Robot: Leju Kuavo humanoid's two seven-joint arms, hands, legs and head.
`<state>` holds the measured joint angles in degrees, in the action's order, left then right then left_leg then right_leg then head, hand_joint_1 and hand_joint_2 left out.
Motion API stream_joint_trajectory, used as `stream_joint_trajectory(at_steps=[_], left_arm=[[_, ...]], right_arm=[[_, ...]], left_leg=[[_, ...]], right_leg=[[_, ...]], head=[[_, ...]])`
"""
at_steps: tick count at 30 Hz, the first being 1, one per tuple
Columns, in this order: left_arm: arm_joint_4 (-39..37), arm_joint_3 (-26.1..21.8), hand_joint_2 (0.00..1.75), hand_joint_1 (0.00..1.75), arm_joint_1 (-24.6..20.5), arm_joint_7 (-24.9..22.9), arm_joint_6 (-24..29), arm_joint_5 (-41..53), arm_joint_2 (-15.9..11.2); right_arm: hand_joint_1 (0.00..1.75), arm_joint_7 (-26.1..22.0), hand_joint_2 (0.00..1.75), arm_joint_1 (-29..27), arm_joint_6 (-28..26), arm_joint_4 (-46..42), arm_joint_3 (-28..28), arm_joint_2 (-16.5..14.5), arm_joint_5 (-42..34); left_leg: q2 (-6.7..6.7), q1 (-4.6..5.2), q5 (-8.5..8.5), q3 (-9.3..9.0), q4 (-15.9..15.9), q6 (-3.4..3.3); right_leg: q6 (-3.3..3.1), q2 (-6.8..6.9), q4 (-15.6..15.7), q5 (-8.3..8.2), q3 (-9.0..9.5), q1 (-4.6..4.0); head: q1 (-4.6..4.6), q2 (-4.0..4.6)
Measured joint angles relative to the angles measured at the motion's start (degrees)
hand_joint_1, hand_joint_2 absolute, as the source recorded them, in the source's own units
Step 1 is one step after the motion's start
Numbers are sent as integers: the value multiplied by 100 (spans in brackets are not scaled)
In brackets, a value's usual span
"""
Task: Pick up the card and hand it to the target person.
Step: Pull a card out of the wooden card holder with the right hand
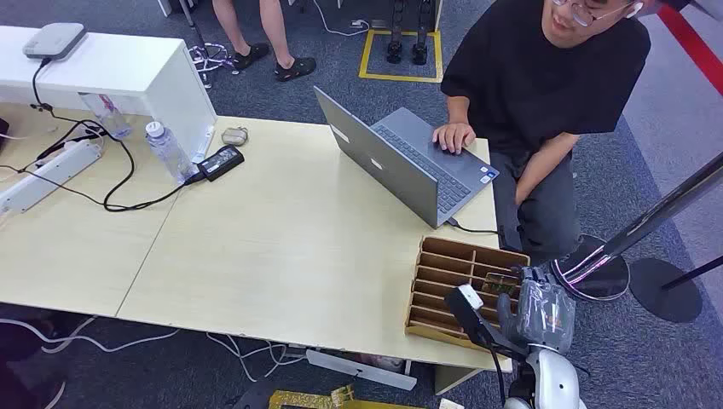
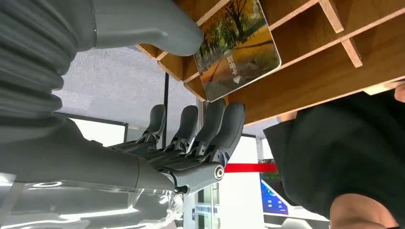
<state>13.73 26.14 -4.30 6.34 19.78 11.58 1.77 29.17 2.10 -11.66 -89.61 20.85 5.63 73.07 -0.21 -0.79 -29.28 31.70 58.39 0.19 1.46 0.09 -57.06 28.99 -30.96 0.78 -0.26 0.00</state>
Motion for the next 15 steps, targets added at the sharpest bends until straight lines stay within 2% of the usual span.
stream_joint_trajectory(at_steps=[15], left_arm=[[0,0,0,0,0,24,0,-1,-2]], right_arm=[[102,-90,175,66,17,150,8,-1,-92]], left_leg=[[0,0,0,0,0,0]], right_leg=[[0,0,0,0,0,0]], head=[[0,0]])
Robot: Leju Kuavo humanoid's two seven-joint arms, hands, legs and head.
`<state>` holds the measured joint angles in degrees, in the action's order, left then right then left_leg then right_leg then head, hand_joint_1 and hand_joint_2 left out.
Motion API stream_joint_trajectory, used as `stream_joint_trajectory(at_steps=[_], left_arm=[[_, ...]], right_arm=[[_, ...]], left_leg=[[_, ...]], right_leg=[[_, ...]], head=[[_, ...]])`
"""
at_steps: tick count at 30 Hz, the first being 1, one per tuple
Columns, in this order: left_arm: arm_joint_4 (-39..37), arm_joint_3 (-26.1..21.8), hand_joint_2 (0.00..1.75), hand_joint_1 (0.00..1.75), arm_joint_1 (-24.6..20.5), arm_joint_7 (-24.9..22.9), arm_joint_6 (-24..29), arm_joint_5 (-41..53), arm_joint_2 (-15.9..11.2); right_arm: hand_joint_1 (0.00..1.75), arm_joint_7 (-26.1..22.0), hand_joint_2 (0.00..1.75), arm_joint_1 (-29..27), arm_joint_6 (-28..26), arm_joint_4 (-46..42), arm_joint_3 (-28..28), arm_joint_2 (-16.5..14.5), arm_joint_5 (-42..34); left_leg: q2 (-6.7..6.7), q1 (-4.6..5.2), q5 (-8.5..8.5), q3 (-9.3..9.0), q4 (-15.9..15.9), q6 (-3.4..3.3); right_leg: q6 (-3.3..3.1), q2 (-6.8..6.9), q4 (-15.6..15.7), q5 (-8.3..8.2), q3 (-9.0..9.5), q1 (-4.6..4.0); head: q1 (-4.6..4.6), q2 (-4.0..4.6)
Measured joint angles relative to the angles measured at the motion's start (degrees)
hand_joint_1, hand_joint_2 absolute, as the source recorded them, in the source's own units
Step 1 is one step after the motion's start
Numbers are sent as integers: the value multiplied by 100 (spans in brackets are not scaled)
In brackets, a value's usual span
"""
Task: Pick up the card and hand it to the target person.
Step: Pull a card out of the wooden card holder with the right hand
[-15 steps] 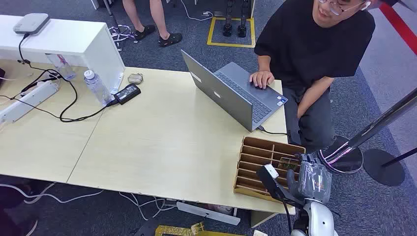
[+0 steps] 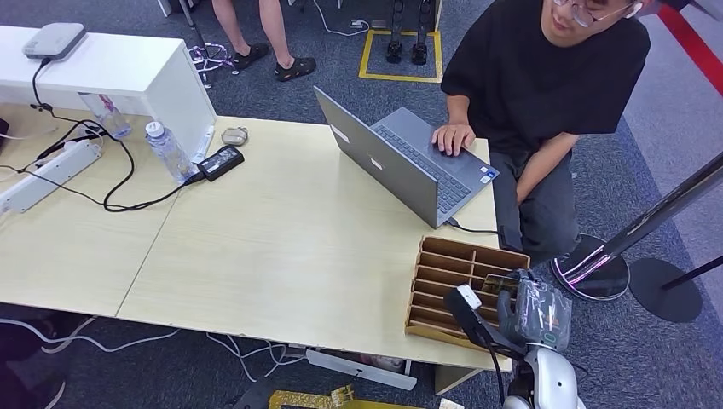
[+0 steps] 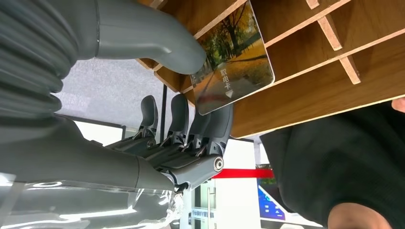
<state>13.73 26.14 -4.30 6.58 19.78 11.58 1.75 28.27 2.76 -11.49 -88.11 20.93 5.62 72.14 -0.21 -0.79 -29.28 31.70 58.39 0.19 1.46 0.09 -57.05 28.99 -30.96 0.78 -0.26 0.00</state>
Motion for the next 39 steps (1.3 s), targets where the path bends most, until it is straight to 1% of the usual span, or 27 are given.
stream_joint_trajectory(at_steps=[7,11,13,17,18,20,25,32,36,37,38,39], left_arm=[[0,0,0,0,0,-7,0,0,-4],[0,0,0,0,0,-7,0,1,-4],[0,0,0,0,0,-7,0,0,-4],[0,0,0,0,0,-20,0,0,-7],[0,0,0,0,0,-21,0,-1,-7],[0,0,0,0,0,-22,0,0,-7],[0,0,0,0,0,-22,3,0,-7],[0,1,0,0,0,-22,4,0,-9],[0,2,0,0,0,-21,4,-2,-10],[0,2,0,0,0,-20,5,-3,-10],[0,1,0,0,0,-19,5,-5,-11],[0,1,0,0,0,-17,6,-8,-11]], right_arm=[[102,-18,175,23,-14,35,1,0,-33],[108,-21,175,24,-20,37,1,-4,-41],[108,-21,175,24,-20,38,1,-4,-42],[143,-53,175,42,-58,57,0,-27,-58],[144,-59,175,42,-66,60,1,-29,-63],[144,-71,175,42,-93,73,0,-34,-75],[138,-86,175,49,-143,117,-1,-64,-105],[137,-86,175,58,-192,166,-1,-79,-120],[109,-84,175,59,-213,184,-1,-79,-140],[108,-82,175,59,-220,185,-1,-79,-152],[112,-80,175,57,-228,186,-1,-79,-168],[121,-78,175,54,-241,186,-1,-79,-197]], left_leg=[[0,0,0,-1,0,0],[0,0,0,-1,0,0],[0,0,0,-1,0,0],[0,0,0,-1,0,0],[0,0,0,-1,0,0],[0,0,0,-1,0,0],[0,0,0,-2,0,0],[0,0,0,-4,0,0],[1,0,0,-5,0,0],[1,0,0,-5,0,0],[1,0,0,-6,0,0],[1,0,0,-6,0,0]], right_leg=[[0,0,0,0,0,0],[0,-1,0,0,1,0],[0,-1,0,0,1,0],[0,-1,0,0,0,0],[0,-1,0,0,0,0],[0,-1,0,0,0,0],[0,-1,0,0,0,0],[0,-1,0,-1,2,0],[1,-1,0,-1,3,0],[1,-1,0,-1,3,0],[1,-1,0,-1,3,0],[1,-1,0,-1,3,0]], head=[[0,0],[0,0],[0,0],[0,0],[0,0],[0,0],[0,0],[0,0],[0,0],[0,0],[0,0],[0,0]])
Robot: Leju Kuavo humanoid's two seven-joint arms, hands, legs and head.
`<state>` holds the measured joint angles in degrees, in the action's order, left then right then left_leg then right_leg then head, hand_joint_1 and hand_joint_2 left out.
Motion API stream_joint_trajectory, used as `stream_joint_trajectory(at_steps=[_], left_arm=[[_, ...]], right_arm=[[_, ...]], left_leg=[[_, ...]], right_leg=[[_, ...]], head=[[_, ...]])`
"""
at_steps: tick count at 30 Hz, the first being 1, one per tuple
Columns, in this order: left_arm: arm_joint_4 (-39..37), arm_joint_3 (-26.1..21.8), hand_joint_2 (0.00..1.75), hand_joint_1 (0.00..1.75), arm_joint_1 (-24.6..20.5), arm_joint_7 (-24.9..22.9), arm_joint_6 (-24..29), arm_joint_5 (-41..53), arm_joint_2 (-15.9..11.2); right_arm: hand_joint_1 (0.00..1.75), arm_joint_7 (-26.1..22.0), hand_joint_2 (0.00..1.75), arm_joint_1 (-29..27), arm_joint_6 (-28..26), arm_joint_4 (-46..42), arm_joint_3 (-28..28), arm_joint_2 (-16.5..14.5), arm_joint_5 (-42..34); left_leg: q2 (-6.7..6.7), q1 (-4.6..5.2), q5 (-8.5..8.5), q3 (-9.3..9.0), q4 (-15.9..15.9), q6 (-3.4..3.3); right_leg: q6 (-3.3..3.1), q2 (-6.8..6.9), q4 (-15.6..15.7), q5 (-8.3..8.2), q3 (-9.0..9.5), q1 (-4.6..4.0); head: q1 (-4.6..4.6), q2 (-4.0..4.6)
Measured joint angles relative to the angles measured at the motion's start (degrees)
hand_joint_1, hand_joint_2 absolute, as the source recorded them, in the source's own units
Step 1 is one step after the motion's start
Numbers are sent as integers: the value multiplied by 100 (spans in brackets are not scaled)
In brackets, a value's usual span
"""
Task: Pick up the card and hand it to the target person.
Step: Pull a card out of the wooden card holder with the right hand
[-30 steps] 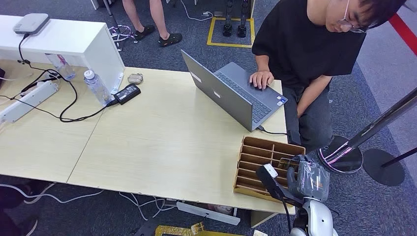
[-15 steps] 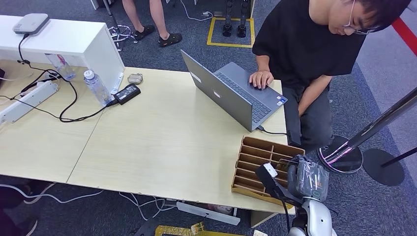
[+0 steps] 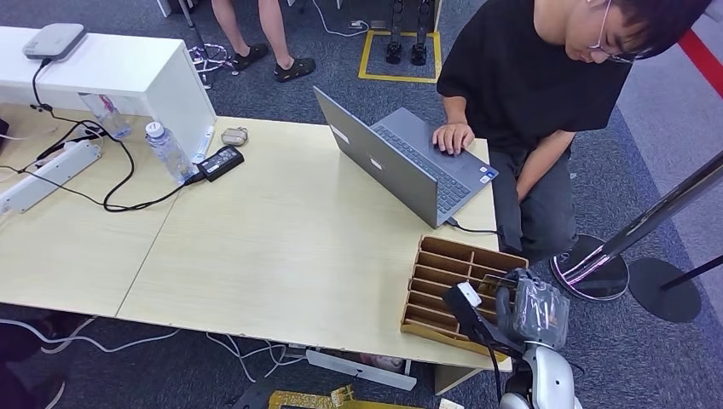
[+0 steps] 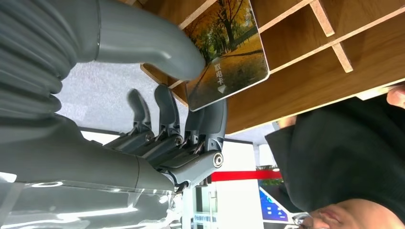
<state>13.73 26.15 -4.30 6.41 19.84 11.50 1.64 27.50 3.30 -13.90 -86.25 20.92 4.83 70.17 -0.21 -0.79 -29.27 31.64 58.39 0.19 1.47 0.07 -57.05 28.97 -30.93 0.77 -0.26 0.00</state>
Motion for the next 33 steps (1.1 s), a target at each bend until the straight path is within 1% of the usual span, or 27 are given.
stream_joint_trajectory(at_steps=[3,6,14,25,33], left_arm=[[0,-1,0,0,1,-1,1,-15,-2],[0,-1,0,0,1,-14,1,-24,-4],[0,-1,0,0,1,-20,3,-49,-11],[0,-2,0,0,1,-16,5,-66,-12],[0,-3,0,0,1,-21,4,-103,-17]], right_arm=[[147,1,175,-31,-72,-42,0,0,-157],[158,-7,175,-104,-156,-203,-3,0,-318],[169,-4,175,-258,-188,-756,-10,0,-384],[168,2,175,-329,-200,-1223,-9,0,-395],[175,49,175,-334,-247,-1558,-9,18,-375]], left_leg=[[0,0,0,0,1,0],[0,0,0,1,1,0],[0,0,0,1,1,0],[0,0,0,1,1,0],[0,0,0,1,1,0]], right_leg=[[0,0,0,0,0,0],[0,0,0,0,0,0],[0,-1,0,0,-1,0],[0,-1,0,0,-1,0],[0,-1,0,0,-1,0]], head=[[0,0],[0,0],[0,0],[0,0],[0,0]])
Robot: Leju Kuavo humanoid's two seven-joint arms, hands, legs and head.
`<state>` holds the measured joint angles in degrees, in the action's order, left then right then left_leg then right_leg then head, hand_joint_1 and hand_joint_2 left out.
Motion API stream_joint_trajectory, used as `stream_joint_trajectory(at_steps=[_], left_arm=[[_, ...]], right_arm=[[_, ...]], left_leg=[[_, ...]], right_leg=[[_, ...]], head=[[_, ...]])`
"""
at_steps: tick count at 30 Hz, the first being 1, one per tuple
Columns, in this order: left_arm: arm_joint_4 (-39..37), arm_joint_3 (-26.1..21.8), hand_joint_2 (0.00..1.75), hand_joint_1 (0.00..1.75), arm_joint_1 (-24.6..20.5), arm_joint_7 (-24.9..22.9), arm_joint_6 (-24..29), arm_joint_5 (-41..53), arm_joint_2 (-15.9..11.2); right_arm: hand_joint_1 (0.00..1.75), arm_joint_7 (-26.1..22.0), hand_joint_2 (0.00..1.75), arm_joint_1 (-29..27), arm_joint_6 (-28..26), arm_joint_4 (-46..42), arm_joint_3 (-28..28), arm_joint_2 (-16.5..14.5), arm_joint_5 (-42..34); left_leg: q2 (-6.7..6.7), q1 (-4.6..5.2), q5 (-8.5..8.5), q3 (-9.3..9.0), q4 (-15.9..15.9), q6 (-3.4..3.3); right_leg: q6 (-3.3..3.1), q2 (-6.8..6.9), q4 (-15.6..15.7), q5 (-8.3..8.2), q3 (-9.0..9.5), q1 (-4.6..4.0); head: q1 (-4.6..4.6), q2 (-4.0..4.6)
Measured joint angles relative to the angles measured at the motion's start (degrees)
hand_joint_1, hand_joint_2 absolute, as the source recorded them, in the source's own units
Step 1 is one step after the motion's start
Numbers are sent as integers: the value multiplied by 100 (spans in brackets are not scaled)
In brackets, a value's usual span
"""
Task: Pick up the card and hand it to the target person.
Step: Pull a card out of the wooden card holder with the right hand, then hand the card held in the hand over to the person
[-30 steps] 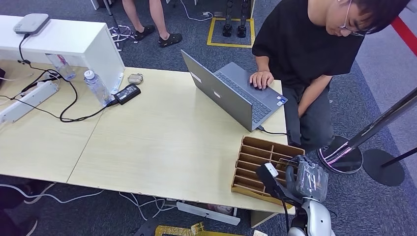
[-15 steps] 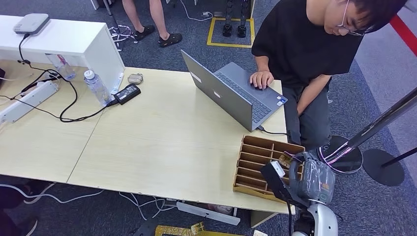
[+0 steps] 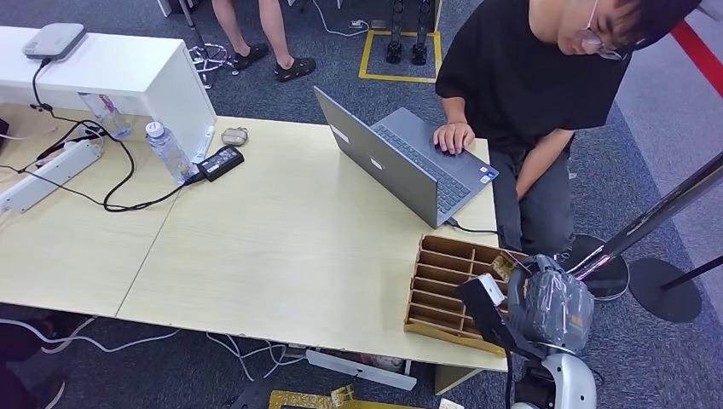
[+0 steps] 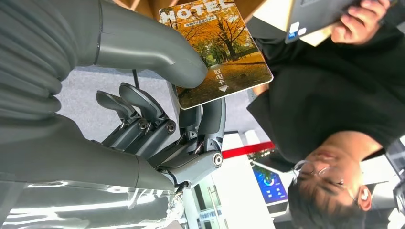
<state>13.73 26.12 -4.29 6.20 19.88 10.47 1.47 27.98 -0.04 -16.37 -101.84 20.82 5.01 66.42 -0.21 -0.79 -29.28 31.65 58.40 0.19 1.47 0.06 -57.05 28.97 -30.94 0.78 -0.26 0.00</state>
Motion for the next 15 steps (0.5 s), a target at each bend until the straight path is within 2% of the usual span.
stream_joint_trajectory(at_steps=[15], left_arm=[[0,0,0,0,0,5,-3,2,-17]], right_arm=[[175,133,175,307,193,-538,-6,131,28]], left_leg=[[0,0,0,0,0,0]], right_leg=[[0,0,0,0,0,0]], head=[[0,0]])
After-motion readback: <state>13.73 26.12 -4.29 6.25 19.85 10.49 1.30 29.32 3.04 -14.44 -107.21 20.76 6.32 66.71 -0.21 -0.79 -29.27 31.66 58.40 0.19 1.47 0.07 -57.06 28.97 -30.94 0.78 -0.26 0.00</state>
